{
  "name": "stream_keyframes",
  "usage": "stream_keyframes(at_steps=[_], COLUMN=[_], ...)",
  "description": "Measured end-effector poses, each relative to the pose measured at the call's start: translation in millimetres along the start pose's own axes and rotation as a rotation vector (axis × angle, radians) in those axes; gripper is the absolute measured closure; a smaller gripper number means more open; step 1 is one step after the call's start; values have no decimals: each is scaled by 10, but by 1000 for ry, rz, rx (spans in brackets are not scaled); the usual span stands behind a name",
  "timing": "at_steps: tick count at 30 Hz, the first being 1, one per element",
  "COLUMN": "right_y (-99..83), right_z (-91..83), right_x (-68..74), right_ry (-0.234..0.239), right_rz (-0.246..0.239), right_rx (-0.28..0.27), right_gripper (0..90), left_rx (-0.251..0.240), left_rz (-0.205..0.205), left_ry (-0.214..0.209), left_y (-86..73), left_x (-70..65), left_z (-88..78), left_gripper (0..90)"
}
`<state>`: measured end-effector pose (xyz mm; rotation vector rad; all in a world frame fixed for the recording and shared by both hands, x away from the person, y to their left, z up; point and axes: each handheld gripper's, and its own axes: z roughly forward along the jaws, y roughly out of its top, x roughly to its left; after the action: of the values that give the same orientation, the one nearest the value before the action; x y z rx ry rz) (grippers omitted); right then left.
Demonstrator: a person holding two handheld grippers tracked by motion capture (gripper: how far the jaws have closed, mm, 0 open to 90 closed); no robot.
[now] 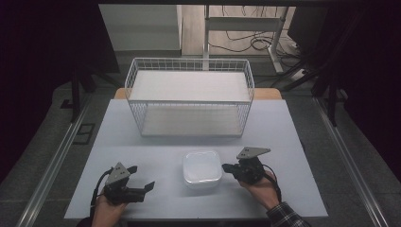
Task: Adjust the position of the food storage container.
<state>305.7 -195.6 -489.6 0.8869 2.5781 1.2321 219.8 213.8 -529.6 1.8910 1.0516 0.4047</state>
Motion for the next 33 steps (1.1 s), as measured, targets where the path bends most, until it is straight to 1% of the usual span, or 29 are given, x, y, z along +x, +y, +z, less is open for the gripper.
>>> stream_keyframes(at_steps=[5, 8, 9, 11, 13, 15, 16, 17, 20, 23, 24, 25, 26, 27, 28, 29, 30, 33], right_y=[31, 40, 40, 36, 21, -18, -18, -68, -113, -156, -156, -199, -213, -213, -246, -246, -268, -295], right_z=[77, 89, 72, 9, -65, -126, -126, -183, -241, -277, -277, -266, -260, -260, -233, -233, -200, -154], right_x=[131, 171, 169, 149, 141, 152, 152, 172, 192, 188, 188, 181, 179, 179, 174, 174, 161, 131], right_ry=[24, -20, -37, -55, -72, -87, -87, -100, -117, -138, -138, -139, -137, -137, -132, -132, -131, -114], right_rz=[-24, -53, -53, -45, -32, -34, -34, -46, -67, -76, -76, -79, -80, -80, -76, -76, -74, -46], right_rx=[6, 14, 10, -11, -33, -48, -48, -64, -86, -116, -116, -121, -119, -119, -101, -101, -77, -59], right_gripper=[889, 887, 883, 853, 782, 695, 695, 584, 443, 247, 247, 142, 110, 110, 58, 58, 39, 35], left_rx=[-1, -5, -10, -23, -29, -31, -31, -32, -41, -48, -48, -50, -50, -52, -51, -51, -46, -40], left_rz=[5, 9, 8, 3, 5, 5, 5, 3, -5, -16, -16, -19, -19, -21, -21, -21, -20, -11], left_ry=[-7, -14, -21, -42, -49, -50, -50, -54, -74, -88, -88, -90, -90, -90, -88, -88, -89, -82], left_y=[0, 1, 1, 4, 5, 6, 6, 6, 8, 9, 9, 8, 8, 8, 8, 8, 6, 5], left_x=[-4, -7, -5, -2, -3, -5, -5, -5, -3, 3, 3, 6, 6, 7, 7, 7, 6, -3], left_z=[1, -6, -9, -19, -26, -30, -30, -30, -35, -38, -38, -39, -39, -40, -39, -39, -34, -27], left_gripper=[90, 89, 87, 81, 77, 77, 77, 76, 68, 54, 52, 51, 50, 50, 49, 50, 50, 50])
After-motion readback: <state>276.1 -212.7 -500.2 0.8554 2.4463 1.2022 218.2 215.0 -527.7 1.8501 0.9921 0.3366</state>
